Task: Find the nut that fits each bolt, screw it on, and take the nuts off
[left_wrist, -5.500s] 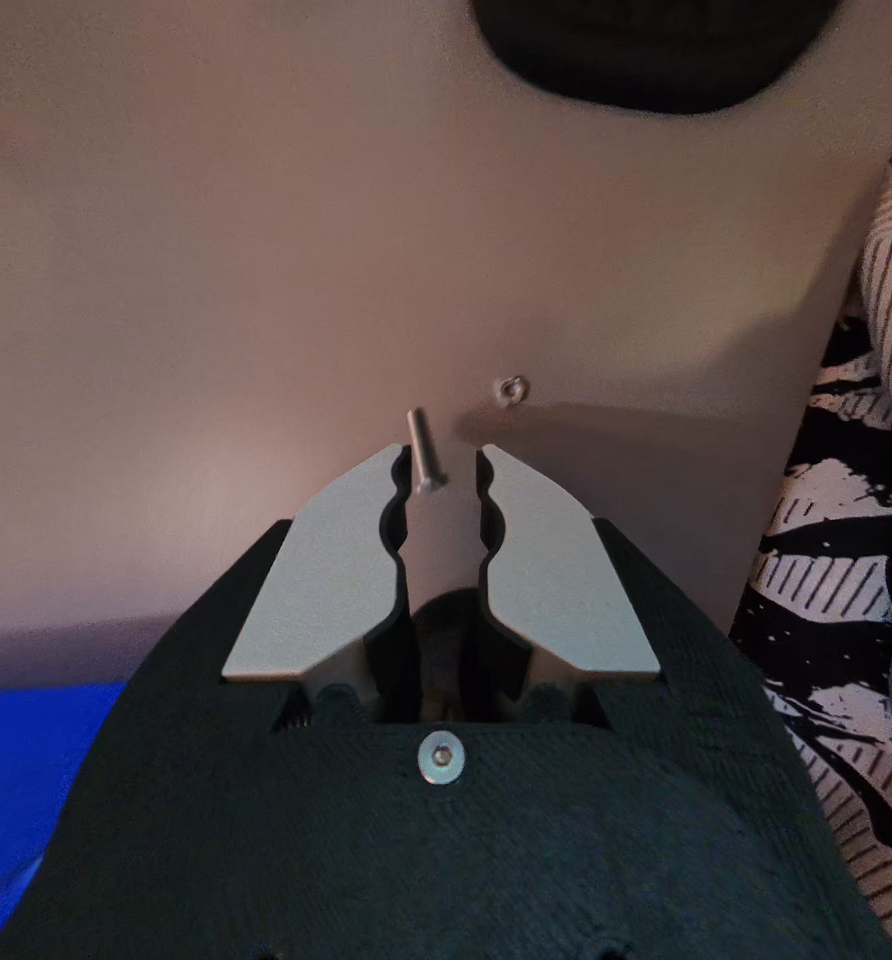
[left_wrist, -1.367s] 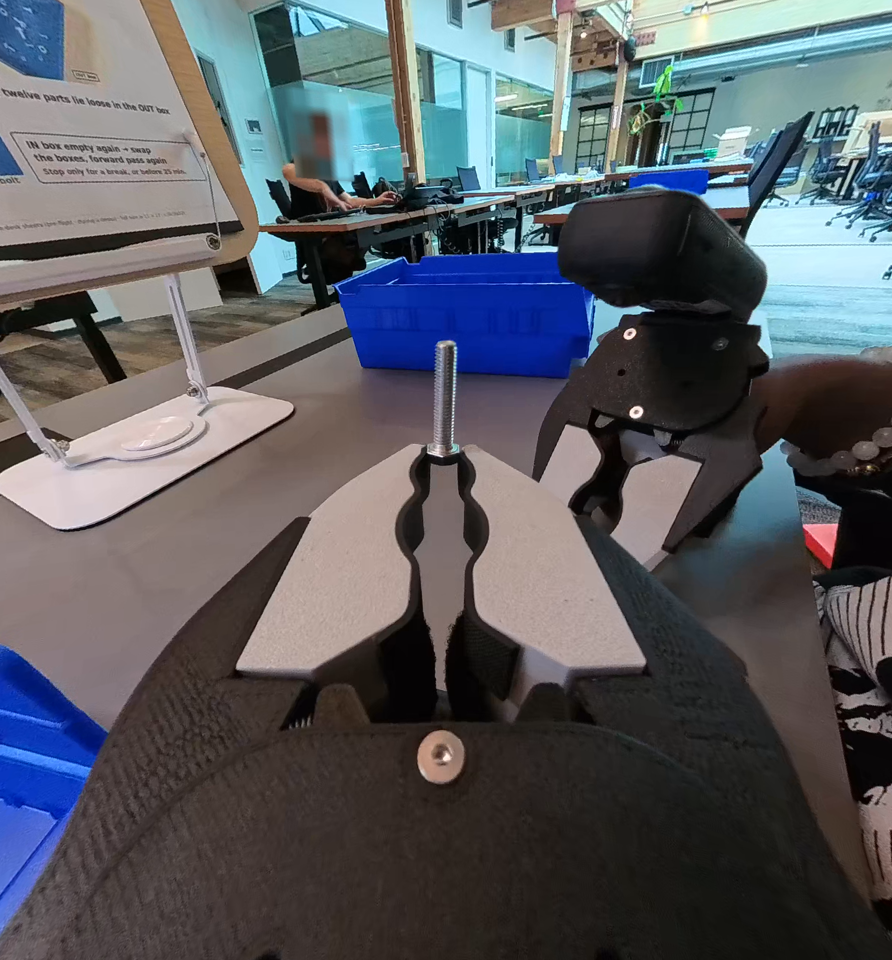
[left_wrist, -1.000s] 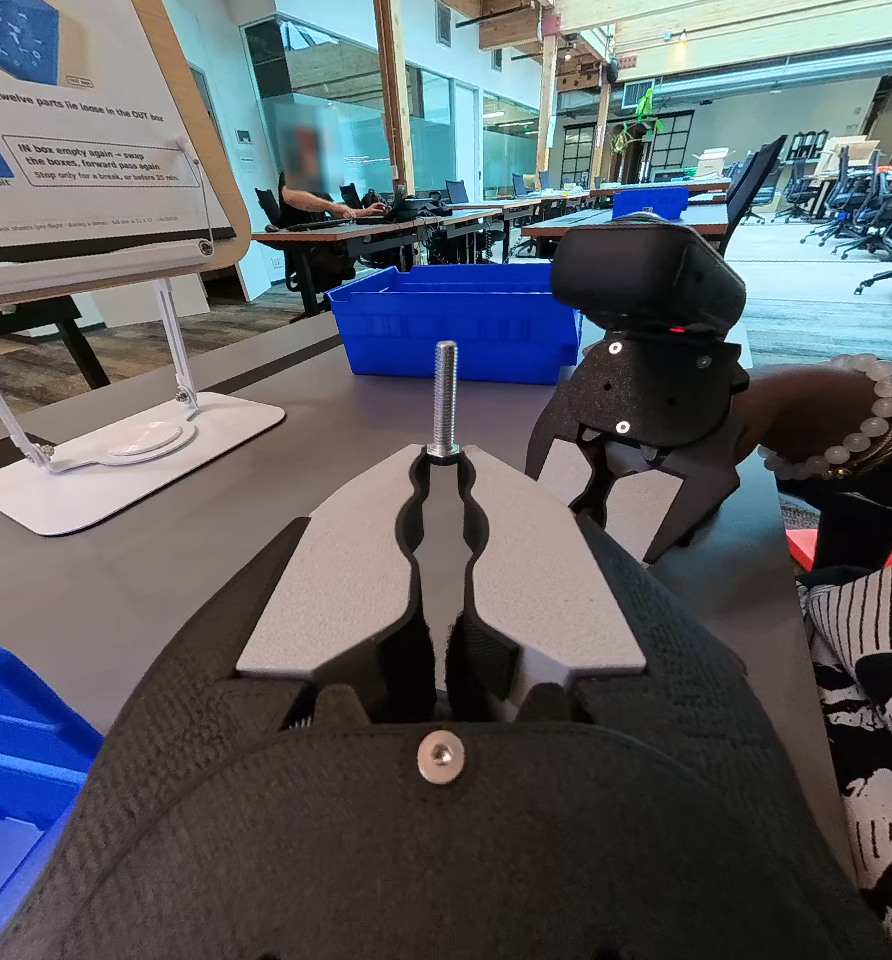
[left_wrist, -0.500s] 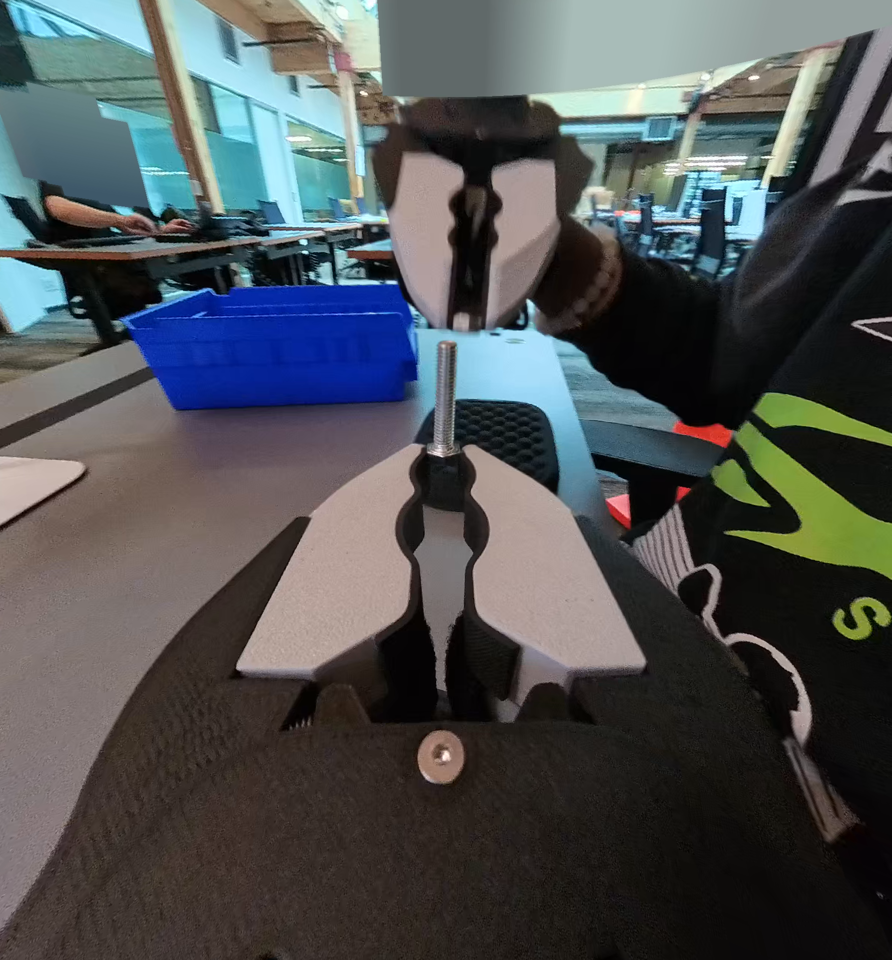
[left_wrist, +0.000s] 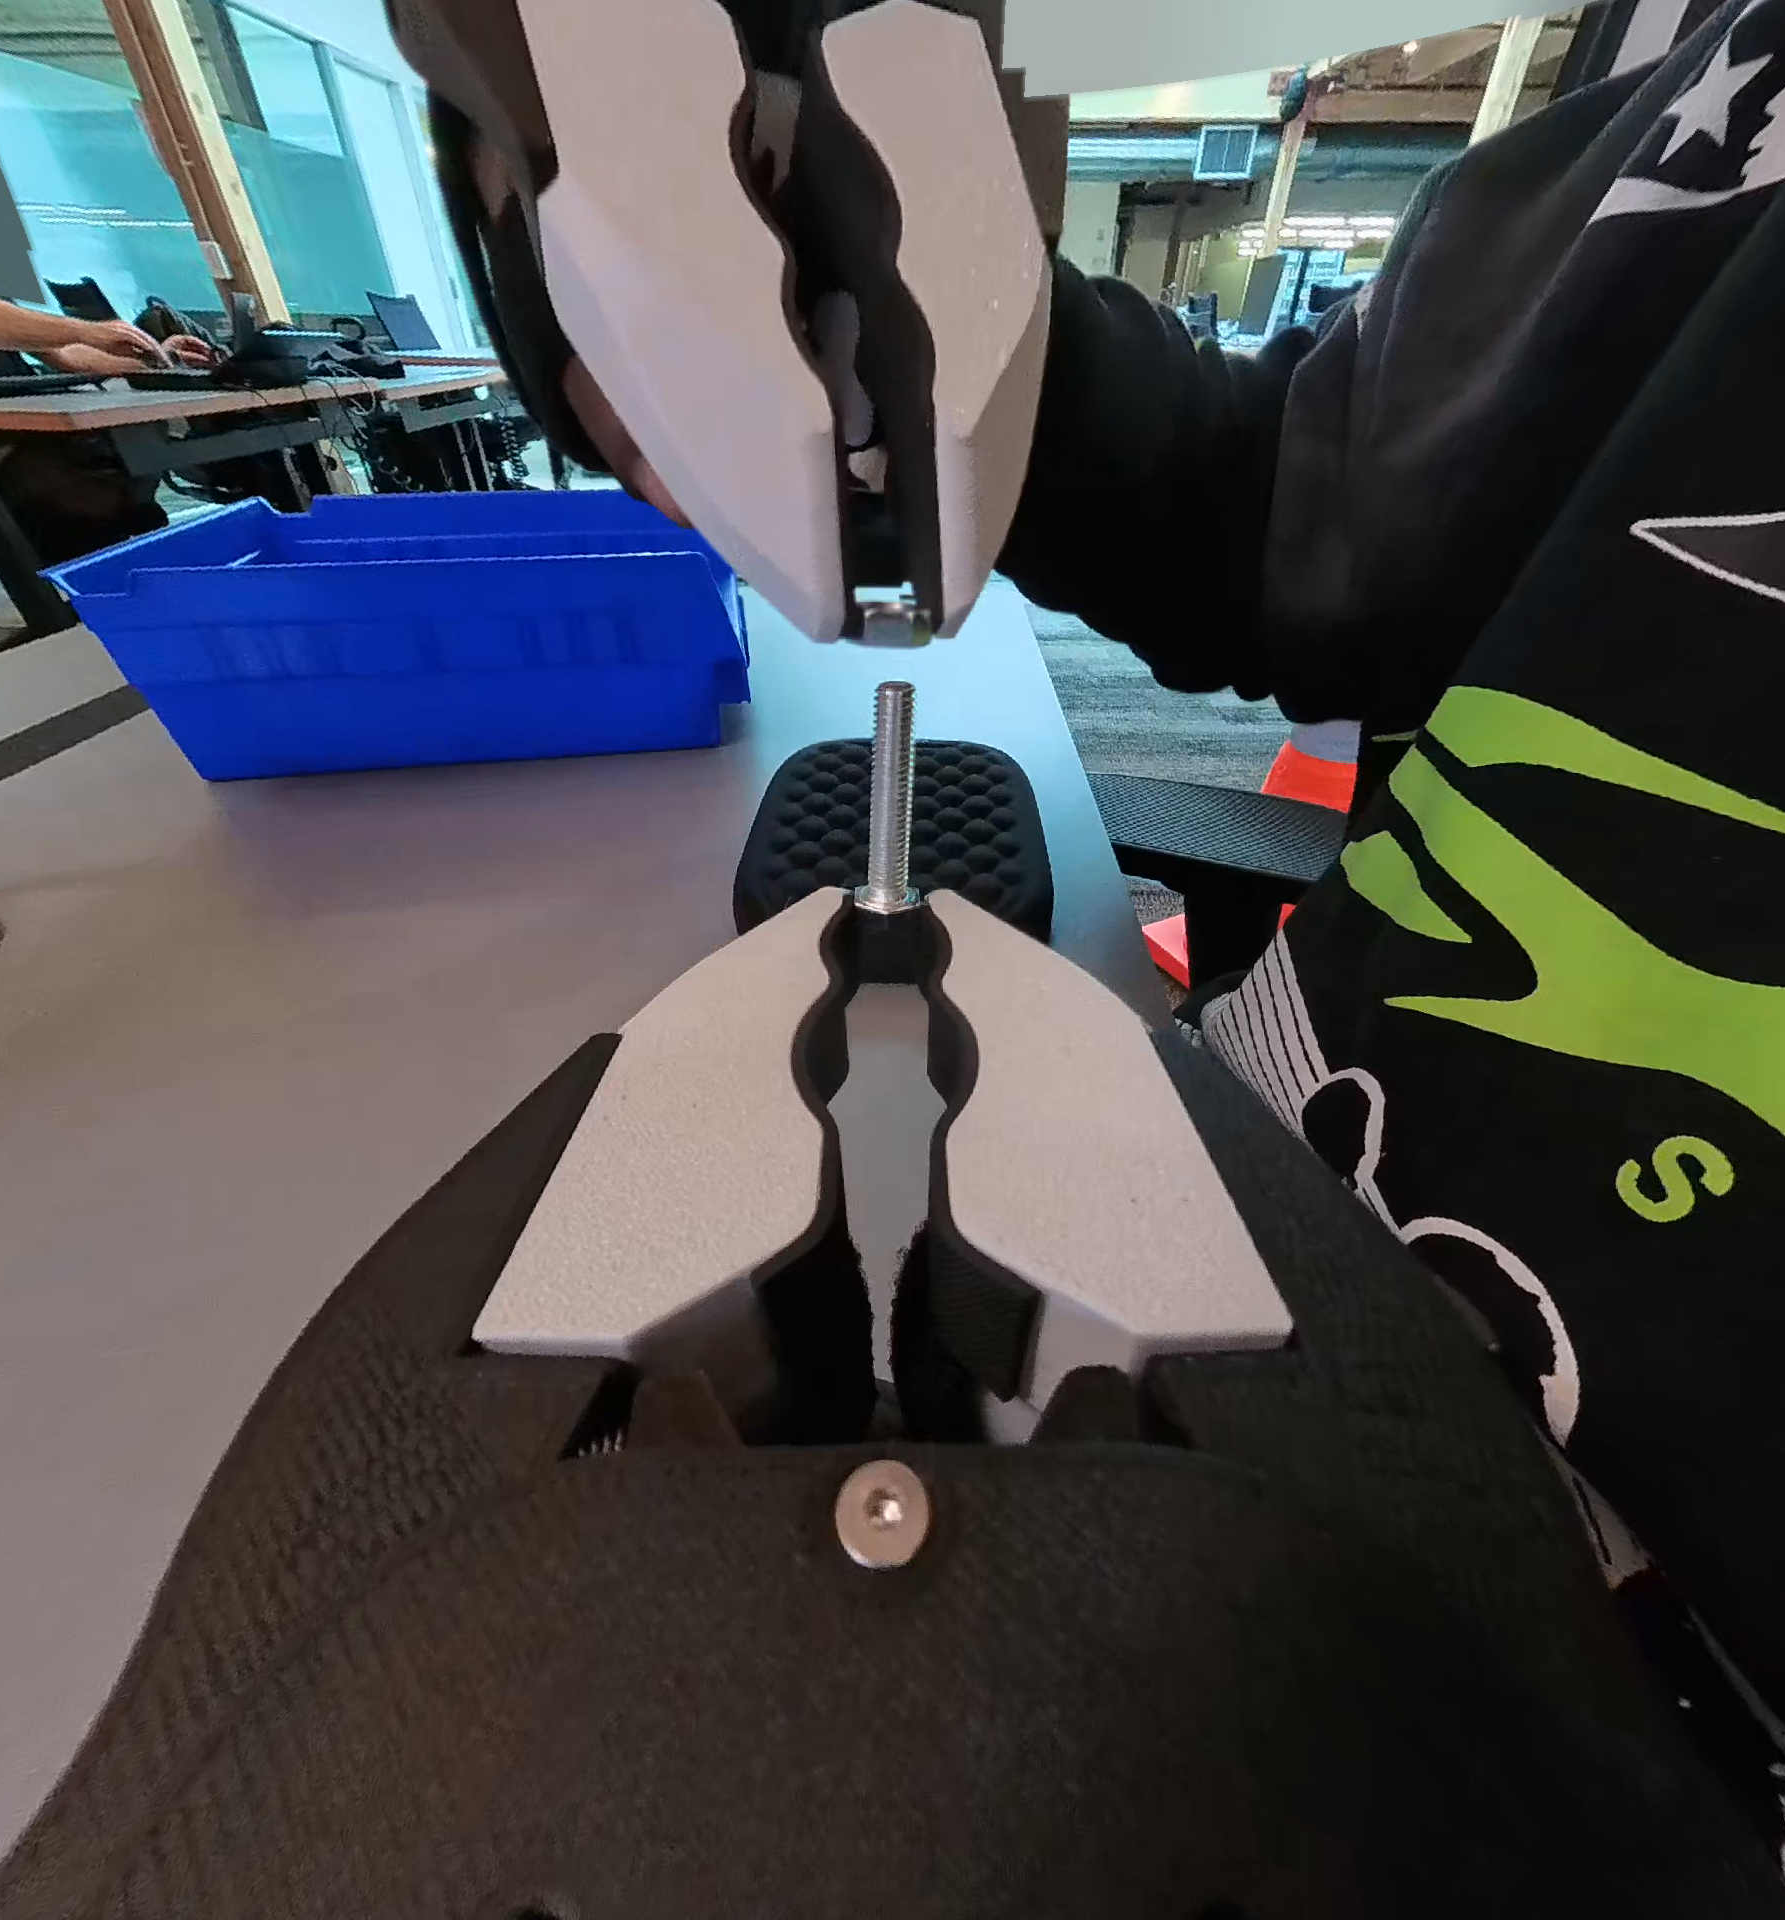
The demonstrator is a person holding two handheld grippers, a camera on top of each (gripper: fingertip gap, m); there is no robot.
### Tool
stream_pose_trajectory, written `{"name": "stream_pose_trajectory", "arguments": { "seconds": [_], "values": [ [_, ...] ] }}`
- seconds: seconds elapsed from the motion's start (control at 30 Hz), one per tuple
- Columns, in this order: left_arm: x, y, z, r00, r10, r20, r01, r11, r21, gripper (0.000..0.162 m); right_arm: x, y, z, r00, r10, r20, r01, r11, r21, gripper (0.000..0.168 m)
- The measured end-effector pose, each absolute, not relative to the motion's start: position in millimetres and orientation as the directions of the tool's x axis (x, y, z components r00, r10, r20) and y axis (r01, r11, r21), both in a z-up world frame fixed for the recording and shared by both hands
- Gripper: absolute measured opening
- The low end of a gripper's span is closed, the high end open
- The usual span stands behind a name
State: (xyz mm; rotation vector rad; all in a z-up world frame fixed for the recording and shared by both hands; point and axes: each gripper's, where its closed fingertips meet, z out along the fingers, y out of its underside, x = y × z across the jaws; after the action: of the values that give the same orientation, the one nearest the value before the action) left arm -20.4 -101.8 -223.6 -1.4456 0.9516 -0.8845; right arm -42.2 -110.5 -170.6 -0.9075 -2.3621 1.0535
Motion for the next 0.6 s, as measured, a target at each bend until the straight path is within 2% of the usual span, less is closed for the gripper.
{"name": "stream_pose_trajectory", "arguments": {
  "seconds": [0.43,0.6],
  "values": [
    [-19.4,-101.0,-225.8,0.387,-0.922,0.018,-0.081,-0.053,-0.995,0.01,-42.8,-110.2,-180.1,-0.737,0.67,0.086,0.421,0.555,-0.717,0.01],
    [-22.5,-95.0,-225.3,0.428,-0.903,0.037,-0.068,-0.073,-0.995,0.01,-46.6,-104.0,-180.1,-0.693,0.714,0.094,0.46,0.539,-0.706,0.01]
  ]
}}
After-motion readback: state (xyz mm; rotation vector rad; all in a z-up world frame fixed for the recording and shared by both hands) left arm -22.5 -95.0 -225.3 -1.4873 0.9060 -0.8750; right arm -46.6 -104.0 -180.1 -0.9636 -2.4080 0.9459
